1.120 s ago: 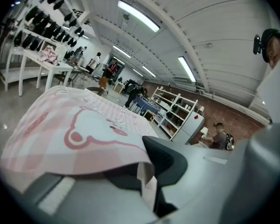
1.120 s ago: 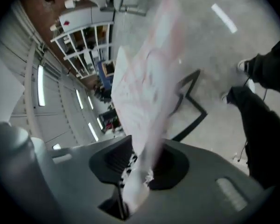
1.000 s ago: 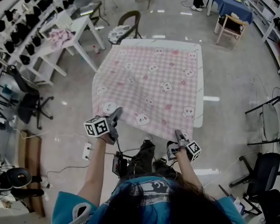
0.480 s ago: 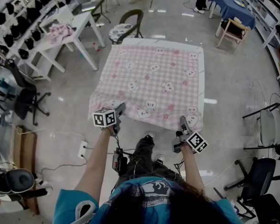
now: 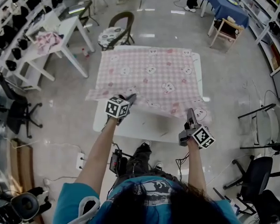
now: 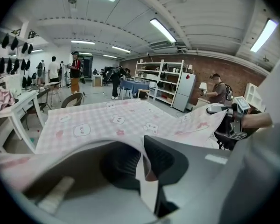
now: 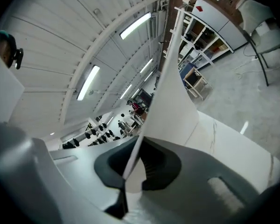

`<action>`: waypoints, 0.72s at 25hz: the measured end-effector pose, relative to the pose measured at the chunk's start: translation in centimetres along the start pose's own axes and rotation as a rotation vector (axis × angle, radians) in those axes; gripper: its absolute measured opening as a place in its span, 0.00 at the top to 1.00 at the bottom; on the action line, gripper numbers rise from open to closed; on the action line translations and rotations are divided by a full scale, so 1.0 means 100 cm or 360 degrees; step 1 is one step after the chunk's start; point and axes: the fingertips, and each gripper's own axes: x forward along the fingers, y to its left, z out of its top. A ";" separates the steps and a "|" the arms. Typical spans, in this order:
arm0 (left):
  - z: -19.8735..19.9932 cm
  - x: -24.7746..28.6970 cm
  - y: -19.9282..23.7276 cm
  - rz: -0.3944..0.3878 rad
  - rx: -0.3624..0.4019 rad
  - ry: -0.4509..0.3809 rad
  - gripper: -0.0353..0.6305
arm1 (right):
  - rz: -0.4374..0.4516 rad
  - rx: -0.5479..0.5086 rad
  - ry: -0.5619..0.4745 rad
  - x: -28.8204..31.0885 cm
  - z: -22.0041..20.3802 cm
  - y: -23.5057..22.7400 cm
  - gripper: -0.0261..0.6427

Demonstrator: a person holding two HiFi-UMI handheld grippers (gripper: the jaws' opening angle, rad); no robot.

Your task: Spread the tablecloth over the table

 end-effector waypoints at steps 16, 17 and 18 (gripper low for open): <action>0.001 0.009 -0.005 -0.0185 -0.0299 -0.0206 0.88 | -0.0228 0.0126 -0.0067 -0.011 0.002 -0.046 0.94; -0.004 0.005 -0.007 -0.0190 -0.0335 -0.0222 0.88 | -0.0229 0.0145 -0.0073 -0.017 0.000 -0.046 0.94; -0.008 0.001 -0.009 -0.0195 -0.0370 -0.0235 0.89 | -0.0229 0.0169 -0.0084 -0.021 -0.002 -0.046 0.94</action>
